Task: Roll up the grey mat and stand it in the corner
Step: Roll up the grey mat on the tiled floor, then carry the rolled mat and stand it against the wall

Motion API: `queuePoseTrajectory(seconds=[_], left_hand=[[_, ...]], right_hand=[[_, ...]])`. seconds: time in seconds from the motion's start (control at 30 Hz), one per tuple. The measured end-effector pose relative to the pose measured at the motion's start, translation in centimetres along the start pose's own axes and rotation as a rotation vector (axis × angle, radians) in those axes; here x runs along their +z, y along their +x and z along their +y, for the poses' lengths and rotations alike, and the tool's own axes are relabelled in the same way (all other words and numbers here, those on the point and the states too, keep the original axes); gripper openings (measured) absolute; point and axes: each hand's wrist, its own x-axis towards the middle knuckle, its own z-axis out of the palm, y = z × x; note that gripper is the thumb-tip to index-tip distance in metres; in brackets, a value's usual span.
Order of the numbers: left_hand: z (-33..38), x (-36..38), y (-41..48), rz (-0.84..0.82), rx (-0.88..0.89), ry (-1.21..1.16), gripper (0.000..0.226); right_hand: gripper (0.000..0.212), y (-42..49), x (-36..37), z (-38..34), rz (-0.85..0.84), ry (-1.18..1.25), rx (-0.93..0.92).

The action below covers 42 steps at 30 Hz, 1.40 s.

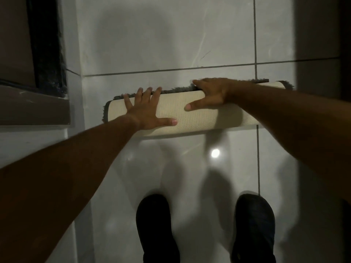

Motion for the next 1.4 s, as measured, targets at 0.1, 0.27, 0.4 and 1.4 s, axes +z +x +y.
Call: queuePoseTrajectory(seconds=[0.1,0.27,0.4,1.4], left_hand=[[0.1,0.5,-0.6,0.032,-0.007,-0.005,0.140],[0.6,2.4,-2.6,0.120,-0.014,0.006,0.135],[0.8,3.0,-3.8,0.116,-0.011,0.031,0.125],[6.9,-66.5,-3.9,0.288,0.118,-1.471,0.098]], right_hand=[[0.127,0.2,0.4,-0.6,0.094,-0.132,-0.007],[0.128,0.2,0.7,-2.1,0.036,-0.197,-0.028],[0.121,-1.1,2.2,-2.8,0.034,-0.076,-0.048],[0.083,-17.1,-61.3,-17.8,0.476,0.586,-0.218]])
